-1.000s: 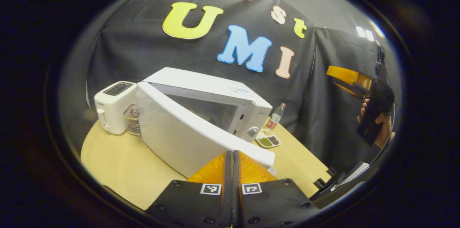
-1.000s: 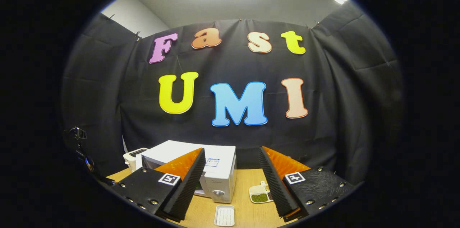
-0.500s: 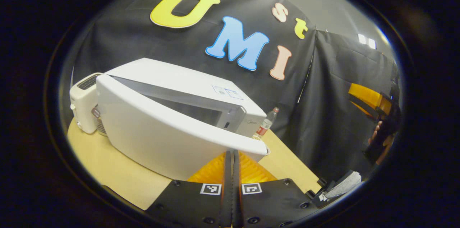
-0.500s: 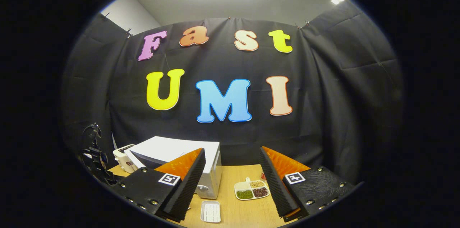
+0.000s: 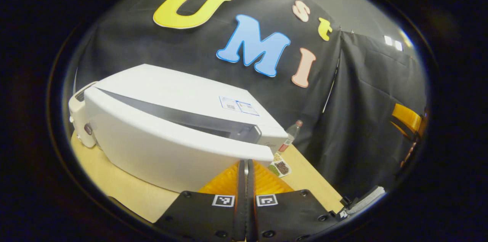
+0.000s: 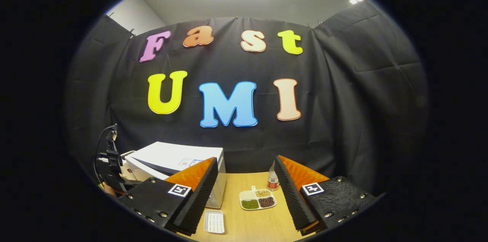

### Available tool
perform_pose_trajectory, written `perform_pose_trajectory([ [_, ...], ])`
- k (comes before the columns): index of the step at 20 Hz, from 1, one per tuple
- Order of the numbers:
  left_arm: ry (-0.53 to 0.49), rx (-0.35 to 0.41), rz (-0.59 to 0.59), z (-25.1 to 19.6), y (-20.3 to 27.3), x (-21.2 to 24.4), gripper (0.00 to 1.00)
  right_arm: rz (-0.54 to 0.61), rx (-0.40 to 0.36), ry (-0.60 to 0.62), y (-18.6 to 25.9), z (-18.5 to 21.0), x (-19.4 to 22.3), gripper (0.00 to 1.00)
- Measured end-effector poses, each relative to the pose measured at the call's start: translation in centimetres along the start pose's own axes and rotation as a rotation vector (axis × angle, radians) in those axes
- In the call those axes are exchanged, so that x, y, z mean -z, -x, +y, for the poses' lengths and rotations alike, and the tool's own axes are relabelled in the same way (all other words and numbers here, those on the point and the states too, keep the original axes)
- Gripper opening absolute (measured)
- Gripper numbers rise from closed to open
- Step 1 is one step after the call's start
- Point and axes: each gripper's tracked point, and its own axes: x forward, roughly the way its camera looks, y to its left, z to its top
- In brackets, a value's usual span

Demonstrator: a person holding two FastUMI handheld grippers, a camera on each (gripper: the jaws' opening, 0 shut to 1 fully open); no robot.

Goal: Open the microwave oven with the left hand, put the food in, and close the microwave oven.

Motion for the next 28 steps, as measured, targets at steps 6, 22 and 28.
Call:
perform_pose_trajectory([
  [6,0.003,-0.054,0.010,0.5,-2.4,-0.8,0.07,-0.014,0.013,-0.017,-0.1,-0.9,-0.3,0.90],
  [22,0.010,-0.140,0.032,1.2,-4.1,-1.2,0.07,0.009,0.015,-0.035,-1.1,-1.3,0.7,0.87],
  [28,-0.003,-0.142,0.031,1.2,-4.1,-1.2,0.07,0.003,-0.009,-0.030,-1.0,-0.7,0.4,0.90],
])
